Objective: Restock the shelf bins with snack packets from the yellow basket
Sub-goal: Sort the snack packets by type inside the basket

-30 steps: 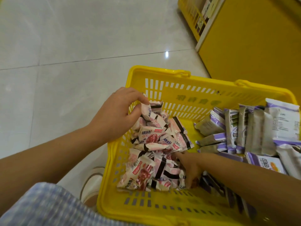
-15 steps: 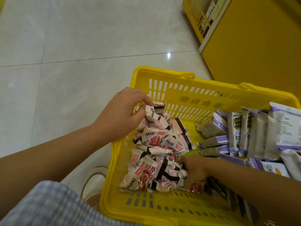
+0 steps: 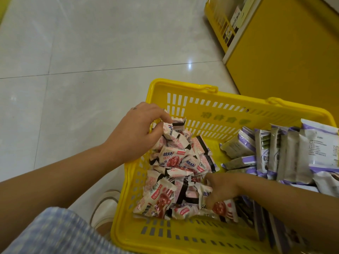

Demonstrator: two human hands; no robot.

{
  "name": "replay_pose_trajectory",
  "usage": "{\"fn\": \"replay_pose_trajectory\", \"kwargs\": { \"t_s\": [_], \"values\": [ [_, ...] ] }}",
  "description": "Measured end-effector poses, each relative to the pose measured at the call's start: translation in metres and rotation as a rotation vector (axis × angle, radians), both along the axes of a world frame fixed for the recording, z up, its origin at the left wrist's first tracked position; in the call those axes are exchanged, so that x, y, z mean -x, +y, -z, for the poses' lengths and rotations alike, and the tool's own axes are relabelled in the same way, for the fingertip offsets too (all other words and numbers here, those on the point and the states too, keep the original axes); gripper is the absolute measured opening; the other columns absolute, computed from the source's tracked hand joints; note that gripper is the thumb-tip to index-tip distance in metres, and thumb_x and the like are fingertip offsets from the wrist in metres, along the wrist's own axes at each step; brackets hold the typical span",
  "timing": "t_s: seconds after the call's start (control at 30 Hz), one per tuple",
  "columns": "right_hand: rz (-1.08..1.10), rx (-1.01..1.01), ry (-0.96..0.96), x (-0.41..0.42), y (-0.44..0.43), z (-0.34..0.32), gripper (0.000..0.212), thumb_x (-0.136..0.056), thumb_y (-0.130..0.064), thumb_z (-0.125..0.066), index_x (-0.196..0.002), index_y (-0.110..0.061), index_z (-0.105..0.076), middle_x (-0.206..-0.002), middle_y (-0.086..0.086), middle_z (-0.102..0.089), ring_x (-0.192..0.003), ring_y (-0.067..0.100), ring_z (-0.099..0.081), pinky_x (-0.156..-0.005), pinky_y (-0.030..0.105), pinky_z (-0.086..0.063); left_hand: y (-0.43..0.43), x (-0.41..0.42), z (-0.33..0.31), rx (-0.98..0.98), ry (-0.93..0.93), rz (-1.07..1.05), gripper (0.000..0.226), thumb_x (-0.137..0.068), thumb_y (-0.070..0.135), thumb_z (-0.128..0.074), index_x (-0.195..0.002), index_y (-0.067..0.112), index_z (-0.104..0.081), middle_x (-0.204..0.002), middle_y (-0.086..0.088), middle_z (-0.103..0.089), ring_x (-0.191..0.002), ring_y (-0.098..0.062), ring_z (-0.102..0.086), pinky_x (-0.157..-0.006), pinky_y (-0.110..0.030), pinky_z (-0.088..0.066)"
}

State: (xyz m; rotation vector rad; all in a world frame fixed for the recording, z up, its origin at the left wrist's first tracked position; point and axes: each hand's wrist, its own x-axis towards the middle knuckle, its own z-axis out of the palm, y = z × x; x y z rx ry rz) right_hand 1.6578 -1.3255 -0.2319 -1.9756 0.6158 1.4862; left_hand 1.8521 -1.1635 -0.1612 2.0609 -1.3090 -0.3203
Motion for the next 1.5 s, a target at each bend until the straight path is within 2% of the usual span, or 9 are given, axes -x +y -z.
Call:
{"fn": "replay_pose_trajectory", "kwargs": {
  "t_s": [0.23, 0.33, 0.43, 0.6, 0.77, 1.0, 1.2, 1.4, 1.5],
  "values": [
    [0.004, 0.042, -0.312, -0.036, -0.032, -0.082, 0.051, -0.072, -0.047, -0.071, -0.111, -0.023, -0.047, -0.102, -0.002, -0.064, -0.089, 0.013, -0.064, -0.076, 0.031, -0.055, 0.001, -0.001, 0.001, 0.027, 0.014, 0.008, 0.022, -0.092, 0.010, -0.054, -0.099, 0.028, -0.064, -0.097, 0.018, -0.056, -0.097, -0.003, -0.047, -0.088, -0.027, -0.035],
    [0.363, -0.026, -0.581, -0.055, -0.026, -0.096, 0.057, -0.056, -0.052, -0.072, -0.105, -0.030, -0.053, -0.095, -0.002, -0.069, -0.083, 0.015, -0.069, -0.078, 0.038, -0.057, 0.000, -0.001, 0.000, 0.047, 0.017, 0.014, 0.020, -0.091, 0.015, -0.052, -0.100, 0.028, -0.064, -0.098, 0.018, -0.057, -0.098, -0.003, -0.050, -0.091, -0.029, -0.037],
    [0.631, -0.271, -0.687, -0.066, -0.001, -0.081, 0.046, -0.076, -0.045, -0.074, -0.110, -0.046, -0.043, -0.104, -0.009, -0.068, -0.088, 0.008, -0.070, -0.080, 0.032, -0.058, -0.001, 0.000, -0.003, 0.038, -0.026, 0.015, 0.021, -0.087, 0.020, -0.050, -0.101, 0.025, -0.065, -0.102, 0.013, -0.061, -0.102, -0.011, -0.055, -0.104, -0.040, -0.034],
    [0.656, -0.392, -0.777, -0.050, 0.011, -0.056, 0.062, -0.088, -0.016, -0.068, -0.140, -0.035, -0.041, -0.133, -0.013, -0.055, -0.114, 0.001, -0.059, -0.090, 0.028, -0.054, 0.000, -0.002, -0.009, -0.050, -0.246, 0.135, 0.023, -0.086, 0.022, -0.051, -0.103, 0.025, -0.066, -0.107, 0.006, -0.063, -0.108, -0.018, -0.058, -0.114, -0.047, -0.022],
    [0.414, -0.233, -0.928, -0.050, 0.036, -0.038, 0.029, -0.088, -0.009, -0.066, -0.104, -0.032, -0.058, -0.114, -0.012, -0.053, -0.092, -0.009, -0.055, -0.075, 0.008, -0.044, -0.012, 0.009, -0.009, -0.483, -0.636, 0.522, 0.033, -0.094, 0.043, -0.041, -0.121, 0.026, -0.050, -0.134, 0.004, -0.051, -0.119, -0.019, -0.054, -0.118, -0.052, -0.001],
    [0.627, -0.028, -0.740, -0.038, -0.026, -0.027, 0.047, -0.092, -0.008, -0.060, -0.135, -0.024, -0.052, -0.129, -0.005, -0.060, -0.109, 0.009, -0.061, -0.086, 0.024, -0.050, -0.016, 0.013, 0.000, -0.763, -0.766, 0.636, 0.051, -0.093, 0.051, -0.039, -0.137, 0.026, -0.042, -0.139, 0.002, -0.048, -0.125, -0.025, -0.049, -0.115, -0.054, -0.008],
    [0.497, 0.185, -0.372, -0.030, -0.051, 0.015, 0.082, -0.088, -0.027, -0.068, -0.152, -0.020, -0.017, -0.156, 0.009, -0.027, -0.134, 0.028, -0.040, -0.092, 0.029, -0.041, -0.019, 0.014, -0.003, -0.807, -0.763, 0.633, 0.046, -0.093, 0.050, -0.038, -0.133, 0.030, -0.048, -0.139, 0.003, -0.048, -0.124, -0.023, -0.049, -0.113, -0.051, -0.016],
    [0.954, 0.048, -0.318, -0.030, -0.033, 0.056, 0.094, -0.089, -0.048, -0.059, -0.153, -0.016, 0.001, -0.157, 0.008, -0.022, -0.129, 0.032, -0.042, -0.085, 0.034, -0.040, -0.019, 0.013, 0.000, -0.773, -0.769, 0.634, 0.044, -0.094, 0.049, -0.037, -0.131, 0.030, -0.050, -0.135, 0.004, -0.050, -0.121, -0.023, -0.052, -0.112, -0.050, -0.021],
    [1.099, 0.106, -0.330, -0.031, -0.029, 0.063, 0.073, -0.090, -0.050, -0.057, -0.143, -0.008, -0.029, -0.126, 0.009, -0.054, -0.094, 0.025, -0.056, -0.063, 0.031, -0.045, -0.018, 0.013, 0.001, -0.763, -0.773, 0.630, 0.043, -0.094, 0.048, -0.035, -0.129, 0.028, -0.051, -0.134, 0.003, -0.051, -0.119, -0.023, -0.052, -0.110, -0.049, -0.024]
  ]
}}
